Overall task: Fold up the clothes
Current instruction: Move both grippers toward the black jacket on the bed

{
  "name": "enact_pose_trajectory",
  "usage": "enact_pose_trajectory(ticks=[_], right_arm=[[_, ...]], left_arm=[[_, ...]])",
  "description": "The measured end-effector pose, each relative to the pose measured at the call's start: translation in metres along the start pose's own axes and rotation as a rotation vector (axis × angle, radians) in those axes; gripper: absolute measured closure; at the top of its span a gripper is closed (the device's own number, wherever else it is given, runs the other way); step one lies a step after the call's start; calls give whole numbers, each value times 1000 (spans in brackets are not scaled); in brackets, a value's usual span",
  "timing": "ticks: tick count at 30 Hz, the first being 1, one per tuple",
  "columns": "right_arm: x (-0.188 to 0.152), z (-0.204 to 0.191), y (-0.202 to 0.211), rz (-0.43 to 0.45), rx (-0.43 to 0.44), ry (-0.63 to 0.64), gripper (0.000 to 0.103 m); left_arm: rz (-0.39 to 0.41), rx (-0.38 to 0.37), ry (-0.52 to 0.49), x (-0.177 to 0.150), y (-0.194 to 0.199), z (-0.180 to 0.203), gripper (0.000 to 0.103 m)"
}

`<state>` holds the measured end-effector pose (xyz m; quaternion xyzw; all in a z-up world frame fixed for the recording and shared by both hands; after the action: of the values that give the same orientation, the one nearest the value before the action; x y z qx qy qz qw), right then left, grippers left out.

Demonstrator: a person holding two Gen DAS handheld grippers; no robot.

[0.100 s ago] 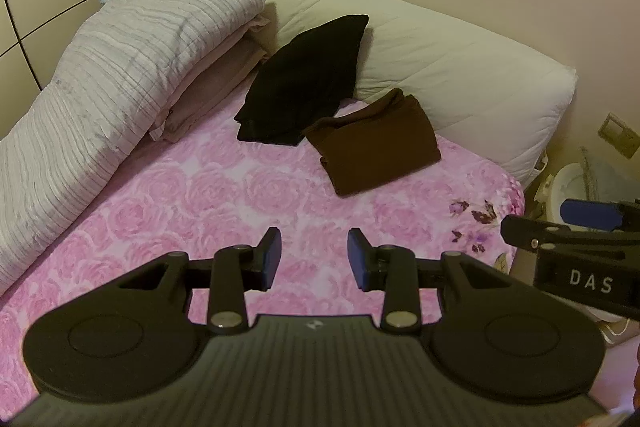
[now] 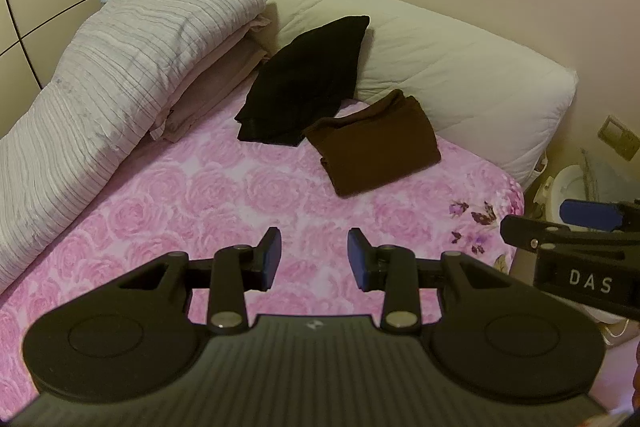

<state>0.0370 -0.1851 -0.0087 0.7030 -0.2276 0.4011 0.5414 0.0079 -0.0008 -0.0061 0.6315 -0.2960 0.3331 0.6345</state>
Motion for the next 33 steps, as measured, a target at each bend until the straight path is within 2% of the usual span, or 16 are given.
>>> enact_pose_trajectory(ticks=[5,17,33], right_arm=[[-5,3,1,2,1,0,38],[10,-10,3,18,24,38,38],[17,14,-2,24,48,48,38]], left_arm=[[-3,11,3,-2,-2,2,71],[3,48,24,0,8,-3,71],[0,57,26,12,-1,13,71]])
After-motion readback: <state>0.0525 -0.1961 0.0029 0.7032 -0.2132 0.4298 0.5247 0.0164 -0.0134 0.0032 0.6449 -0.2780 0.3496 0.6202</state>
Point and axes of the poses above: each gripper's, at about its wrist camera, not at the fingertips, and y roughly against the way its jaws point, z to its right, x to its top, the point moved 1 cm from there along -y, roughly the way its jaws point, and after that the axes turned 12 degrees about z, right-handed, at the moved point
